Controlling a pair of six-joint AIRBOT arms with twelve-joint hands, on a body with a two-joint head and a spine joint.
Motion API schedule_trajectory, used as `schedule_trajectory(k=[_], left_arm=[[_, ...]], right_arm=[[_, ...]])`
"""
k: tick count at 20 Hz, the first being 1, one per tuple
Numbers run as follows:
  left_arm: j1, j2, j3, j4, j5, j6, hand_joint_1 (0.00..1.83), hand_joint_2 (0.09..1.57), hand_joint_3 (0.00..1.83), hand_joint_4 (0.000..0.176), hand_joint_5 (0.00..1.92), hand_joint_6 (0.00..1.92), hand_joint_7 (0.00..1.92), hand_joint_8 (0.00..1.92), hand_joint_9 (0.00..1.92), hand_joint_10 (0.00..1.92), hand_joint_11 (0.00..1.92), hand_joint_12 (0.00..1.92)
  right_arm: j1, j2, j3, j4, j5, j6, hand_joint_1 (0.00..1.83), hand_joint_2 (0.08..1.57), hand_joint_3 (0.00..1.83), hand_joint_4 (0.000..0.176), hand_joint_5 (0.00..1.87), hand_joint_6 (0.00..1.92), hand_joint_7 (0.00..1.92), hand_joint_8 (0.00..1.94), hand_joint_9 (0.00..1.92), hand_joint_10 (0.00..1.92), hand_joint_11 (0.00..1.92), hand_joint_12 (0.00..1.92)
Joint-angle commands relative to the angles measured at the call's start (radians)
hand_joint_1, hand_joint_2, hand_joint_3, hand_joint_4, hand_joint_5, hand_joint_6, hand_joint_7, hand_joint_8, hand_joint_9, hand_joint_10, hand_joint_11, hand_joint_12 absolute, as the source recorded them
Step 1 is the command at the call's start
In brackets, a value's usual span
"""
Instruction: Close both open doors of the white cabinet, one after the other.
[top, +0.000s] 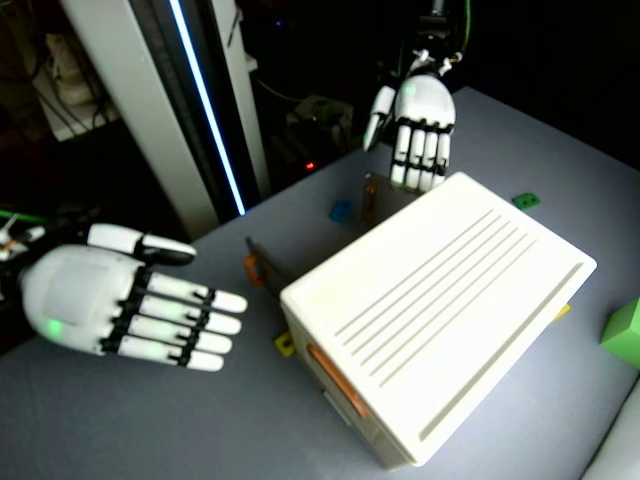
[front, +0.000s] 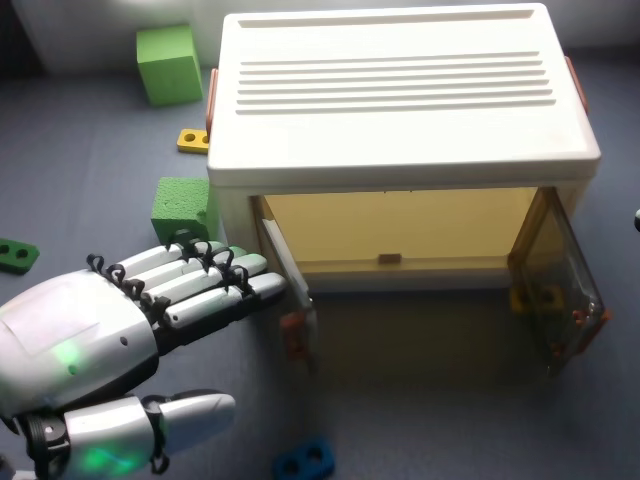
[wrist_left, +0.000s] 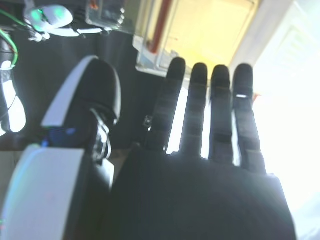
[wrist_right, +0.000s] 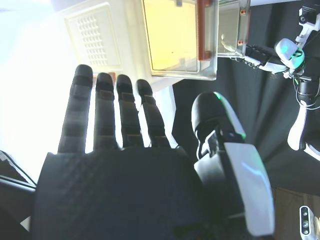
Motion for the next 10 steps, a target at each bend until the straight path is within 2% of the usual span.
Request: schedule_trajectory(k=[1, 6, 7, 10], left_arm=[[-0.017, -0.008, 0.004, 0.006, -0.103, -0.011, 0.0, 1.48, 0.0, 0.0, 0.08, 0.0, 0.05, 0.0, 0.07, 0.0, 0.0, 0.33], [-0.063, -0.033, 0.025, 0.036, -0.077, -0.02, 0.0, 1.47, 0.0, 0.0, 0.07, 0.0, 0.05, 0.0, 0.06, 0.0, 0.0, 0.31], [-0.074, -0.038, 0.029, 0.042, -0.072, -0.022, 0.0, 1.47, 0.0, 0.0, 0.1, 0.01, 0.07, 0.01, 0.06, 0.01, 0.0, 0.29], [-0.098, -0.061, 0.04, 0.054, -0.066, -0.025, 0.0, 1.48, 0.0, 0.0, 0.13, 0.01, 0.12, 0.01, 0.11, 0.01, 0.0, 0.29]], right_arm=[[0.005, -0.003, 0.003, 0.022, 0.116, 0.008, 0.0, 1.45, 0.0, 0.0, 0.12, 0.0, 0.1, 0.0, 0.09, 0.0, 0.15, 0.01], [0.005, -0.004, 0.003, 0.022, 0.116, 0.009, 0.0, 1.44, 0.0, 0.003, 0.12, 0.0, 0.11, 0.01, 0.12, 0.01, 0.19, 0.02], [0.005, -0.004, 0.003, 0.022, 0.116, 0.009, 0.0, 1.43, 0.0, 0.009, 0.13, 0.01, 0.12, 0.01, 0.13, 0.01, 0.17, 0.01], [0.005, -0.005, 0.003, 0.023, 0.116, 0.009, 0.0, 1.44, 0.0, 0.006, 0.12, 0.0, 0.11, 0.0, 0.11, 0.0, 0.13, 0.0]])
